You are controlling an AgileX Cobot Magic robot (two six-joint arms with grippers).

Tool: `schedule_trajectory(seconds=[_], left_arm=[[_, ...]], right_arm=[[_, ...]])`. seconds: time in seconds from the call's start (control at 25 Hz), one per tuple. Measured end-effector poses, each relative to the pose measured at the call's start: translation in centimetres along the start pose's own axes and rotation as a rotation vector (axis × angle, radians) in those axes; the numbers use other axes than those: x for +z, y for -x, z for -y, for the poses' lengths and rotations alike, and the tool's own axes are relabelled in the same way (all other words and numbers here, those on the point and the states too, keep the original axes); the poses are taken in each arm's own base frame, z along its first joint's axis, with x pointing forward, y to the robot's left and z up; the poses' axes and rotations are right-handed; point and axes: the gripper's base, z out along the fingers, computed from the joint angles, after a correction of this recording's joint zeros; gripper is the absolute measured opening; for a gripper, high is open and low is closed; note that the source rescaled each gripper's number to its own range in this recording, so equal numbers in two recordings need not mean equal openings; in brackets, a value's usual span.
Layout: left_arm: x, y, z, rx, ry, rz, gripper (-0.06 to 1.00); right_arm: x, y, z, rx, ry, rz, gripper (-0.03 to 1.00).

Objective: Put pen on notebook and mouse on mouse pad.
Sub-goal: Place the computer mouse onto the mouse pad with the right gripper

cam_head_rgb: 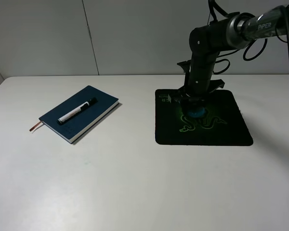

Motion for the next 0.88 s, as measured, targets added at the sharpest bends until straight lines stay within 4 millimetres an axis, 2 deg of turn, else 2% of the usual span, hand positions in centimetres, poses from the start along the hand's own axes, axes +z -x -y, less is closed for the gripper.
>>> schedule_trajectory(seconds=[0.36,0.4,0.44,0.48,0.52,0.64,0.88], left_arm=[[0.00,0.00,0.00,0.000,0.000,0.000,1.00],[0.00,0.00,0.00,0.000,0.000,0.000,1.00],[0.00,0.00,0.00,0.000,0.000,0.000,1.00],[0.00,0.00,0.00,0.000,0.000,0.000,1.00],[0.00,0.00,0.00,0.000,0.000,0.000,1.00],[0.00,0.00,0.00,0.000,0.000,0.000,1.00],[0.00,0.00,0.00,0.000,0.000,0.000,1.00]], right_arm=[[0.44,-0.05,-0.03,-0.028,-0.001,-0.010,0.04],[0.44,-0.05,-0.03,-0.028,-0.001,-0.010,0.17],[0.44,-0.05,-0.03,-0.025,-0.001,-0.010,0.48],[0.43,-0.07,-0.02,-0.014,-0.002,-0.012,0.69],[0.43,-0.09,-0.02,-0.008,-0.002,-0.014,0.82],[0.41,-0.14,-0.01,0.002,-0.003,-0.021,0.96],[0.36,-0.33,0.03,0.003,-0.008,-0.044,1.00]])
